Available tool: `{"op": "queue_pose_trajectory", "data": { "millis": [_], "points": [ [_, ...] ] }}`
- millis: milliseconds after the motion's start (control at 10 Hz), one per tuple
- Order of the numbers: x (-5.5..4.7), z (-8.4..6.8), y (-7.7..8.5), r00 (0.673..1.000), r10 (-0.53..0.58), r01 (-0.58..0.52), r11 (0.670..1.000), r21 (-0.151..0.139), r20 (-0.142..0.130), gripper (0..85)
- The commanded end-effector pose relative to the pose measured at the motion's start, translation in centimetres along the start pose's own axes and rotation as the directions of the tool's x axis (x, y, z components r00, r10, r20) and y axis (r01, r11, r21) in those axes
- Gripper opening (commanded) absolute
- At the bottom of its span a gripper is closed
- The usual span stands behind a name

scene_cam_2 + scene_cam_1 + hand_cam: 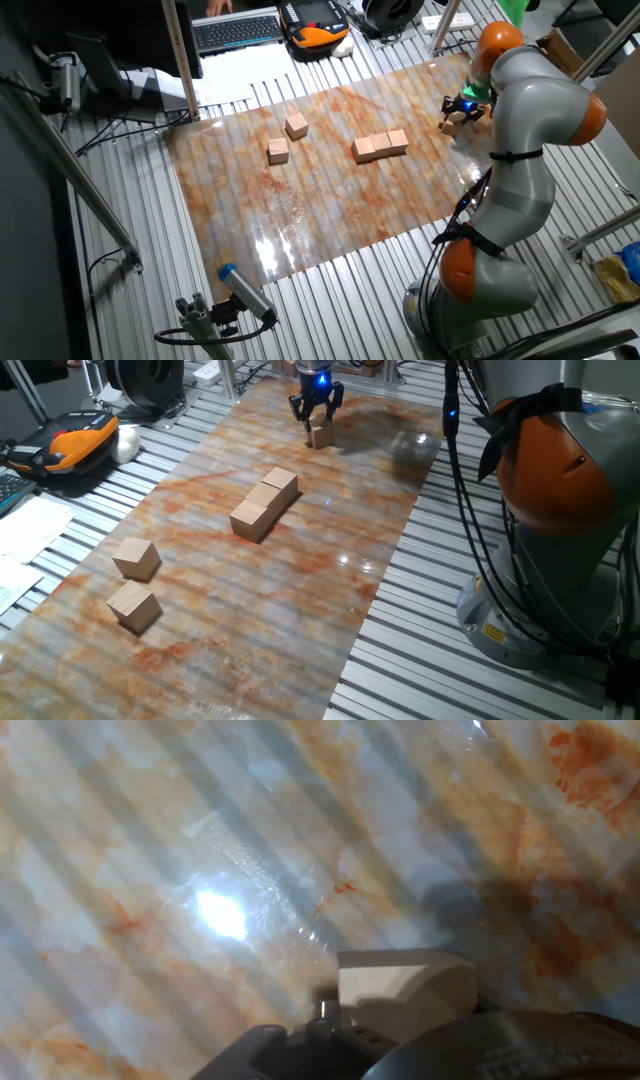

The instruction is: Stack the blocks into a pyramid shape

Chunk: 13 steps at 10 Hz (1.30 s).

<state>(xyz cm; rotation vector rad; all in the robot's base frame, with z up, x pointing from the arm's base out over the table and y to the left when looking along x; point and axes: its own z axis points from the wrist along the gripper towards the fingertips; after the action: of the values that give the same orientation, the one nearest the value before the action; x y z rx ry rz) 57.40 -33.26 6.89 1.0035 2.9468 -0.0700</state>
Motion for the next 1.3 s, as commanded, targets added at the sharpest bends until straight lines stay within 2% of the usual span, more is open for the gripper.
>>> {"op": "queue_pose_trajectory", "data": {
  "millis": [0,200,300,600,800,1000,1200],
  "points": [
    [0.1,-0.6,0.0,1.0,0.0,0.0,1.0,-0.006,-0.007,0.0],
    [0.4,-1.6,0.0,1.0,0.004,-0.005,1.0,-0.03,-0.017,0.0],
    [0.7,-2.0,0.1,1.0,-0.002,0.001,0.999,-0.033,-0.015,0.0],
    [1.9,-3.4,0.9,0.999,0.008,-0.01,0.998,-0.067,-0.031,0.0],
    [2.8,-3.9,2.0,0.999,0.044,-0.046,0.997,-0.064,-0.033,0.0],
    [3.7,-4.5,3.0,0.996,0.072,-0.075,0.995,-0.067,-0.046,0.0],
    [4.3,-4.6,3.5,0.994,0.092,-0.097,0.991,-0.089,-0.06,0.0]
  ]
}}
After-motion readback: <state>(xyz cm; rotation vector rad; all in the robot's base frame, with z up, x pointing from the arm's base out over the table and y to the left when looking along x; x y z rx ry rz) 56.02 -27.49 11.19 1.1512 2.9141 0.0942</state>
